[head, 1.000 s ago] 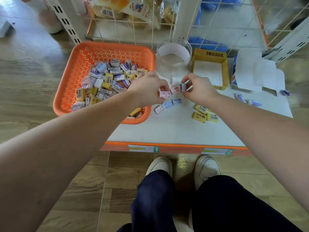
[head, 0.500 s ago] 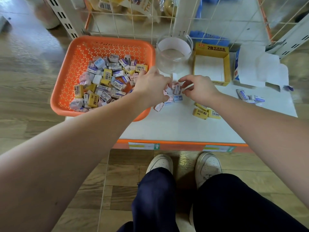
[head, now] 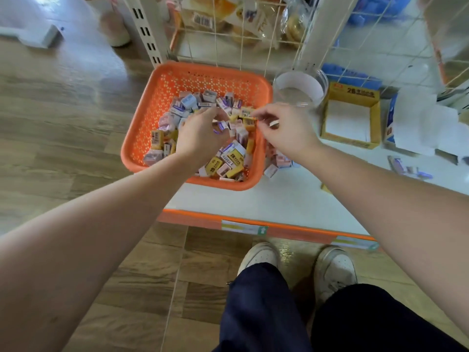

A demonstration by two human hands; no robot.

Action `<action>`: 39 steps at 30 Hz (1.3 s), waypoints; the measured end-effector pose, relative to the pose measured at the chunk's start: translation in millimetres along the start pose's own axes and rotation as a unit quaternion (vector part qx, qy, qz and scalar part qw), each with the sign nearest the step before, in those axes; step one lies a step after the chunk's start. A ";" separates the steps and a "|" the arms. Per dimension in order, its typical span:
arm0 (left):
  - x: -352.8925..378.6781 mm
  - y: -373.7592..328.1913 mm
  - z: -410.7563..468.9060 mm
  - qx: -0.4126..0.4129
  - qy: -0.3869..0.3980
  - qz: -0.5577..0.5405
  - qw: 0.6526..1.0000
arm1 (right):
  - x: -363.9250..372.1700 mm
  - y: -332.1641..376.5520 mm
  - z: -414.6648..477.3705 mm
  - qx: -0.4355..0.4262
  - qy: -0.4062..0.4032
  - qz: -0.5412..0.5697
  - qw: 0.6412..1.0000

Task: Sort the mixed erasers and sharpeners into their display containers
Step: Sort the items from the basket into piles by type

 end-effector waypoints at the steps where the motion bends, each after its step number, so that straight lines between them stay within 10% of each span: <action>1: -0.6 9.6 1.0 -0.009 0.006 0.024 1.000 | 8.7 7.4 2.4 -0.013 0.011 0.001 1.000; 12: 25.7 31.2 1.2 -0.015 0.130 0.075 0.989 | 73.9 26.9 1.9 -0.076 0.187 -0.255 0.946; 25: 27.0 40.1 8.6 -0.018 0.073 0.290 0.954 | 93.1 21.3 2.7 -0.064 0.301 -0.409 0.859; 39: 28.2 37.5 10.4 0.019 0.071 0.258 0.963 | 85.2 27.4 8.6 -0.041 0.208 -0.340 0.916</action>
Point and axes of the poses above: each hand's wrist, its own z-axis towards the middle knuckle, its own x-axis out of the palm, y = z × x, the point moved 9 cm from there along z, towards the middle knuckle, and after that the axes turned 13 degrees about -x, right-handed, at the moved point
